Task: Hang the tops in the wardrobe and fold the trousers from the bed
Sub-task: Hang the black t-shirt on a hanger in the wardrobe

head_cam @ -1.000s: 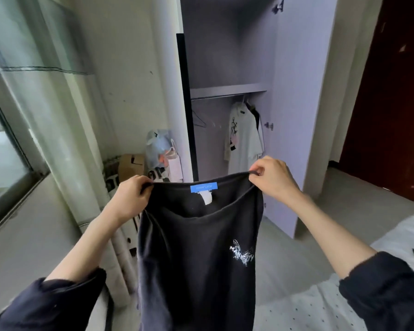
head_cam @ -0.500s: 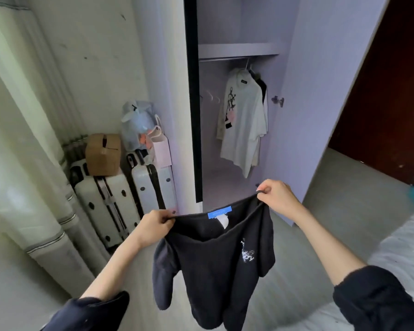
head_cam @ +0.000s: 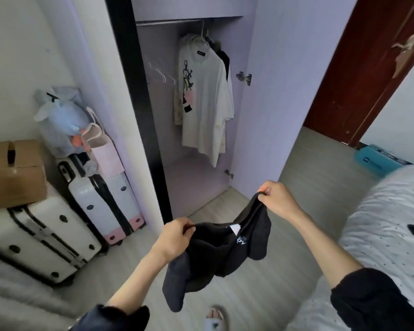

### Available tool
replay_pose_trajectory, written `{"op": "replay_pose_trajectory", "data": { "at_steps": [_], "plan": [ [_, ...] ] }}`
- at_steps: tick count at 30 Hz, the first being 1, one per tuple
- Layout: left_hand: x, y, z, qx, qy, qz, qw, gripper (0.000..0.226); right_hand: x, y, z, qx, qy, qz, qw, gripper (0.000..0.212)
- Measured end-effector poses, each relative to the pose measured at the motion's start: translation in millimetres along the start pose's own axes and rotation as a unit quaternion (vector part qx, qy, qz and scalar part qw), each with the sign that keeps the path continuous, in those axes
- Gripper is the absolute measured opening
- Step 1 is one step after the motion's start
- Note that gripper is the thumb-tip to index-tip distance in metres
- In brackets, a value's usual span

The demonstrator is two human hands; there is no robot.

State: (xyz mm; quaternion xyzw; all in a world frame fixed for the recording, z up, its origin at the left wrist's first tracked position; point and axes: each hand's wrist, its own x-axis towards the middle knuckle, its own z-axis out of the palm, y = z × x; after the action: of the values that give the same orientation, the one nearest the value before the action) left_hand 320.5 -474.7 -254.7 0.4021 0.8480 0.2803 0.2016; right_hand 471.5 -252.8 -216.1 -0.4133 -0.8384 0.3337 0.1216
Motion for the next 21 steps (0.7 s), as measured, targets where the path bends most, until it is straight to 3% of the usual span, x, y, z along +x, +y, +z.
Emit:
{"op": "replay_pose_trajectory", "data": {
  "at_steps": [6,11,16,21],
  "plan": [
    [100,22,24,-0.013,0.040,-0.053,0.998,0.019,110,21,-9,-0.018,-0.019,-0.002,1.000,0.012],
    [209,57,35,-0.030,0.085,-0.130,0.987,0.022,218,32,-11,-0.033,-0.083,-0.048,0.995,0.011],
    [285,61,18,-0.047,0.056,-0.192,0.979,0.022,302,32,-18,-0.063,-0.168,-0.099,0.979,0.024],
    [343,41,-16,-0.094,0.018,-0.222,0.970,0.014,382,16,-11,-0.095,-0.193,-0.149,0.965,0.025]
  ]
}}
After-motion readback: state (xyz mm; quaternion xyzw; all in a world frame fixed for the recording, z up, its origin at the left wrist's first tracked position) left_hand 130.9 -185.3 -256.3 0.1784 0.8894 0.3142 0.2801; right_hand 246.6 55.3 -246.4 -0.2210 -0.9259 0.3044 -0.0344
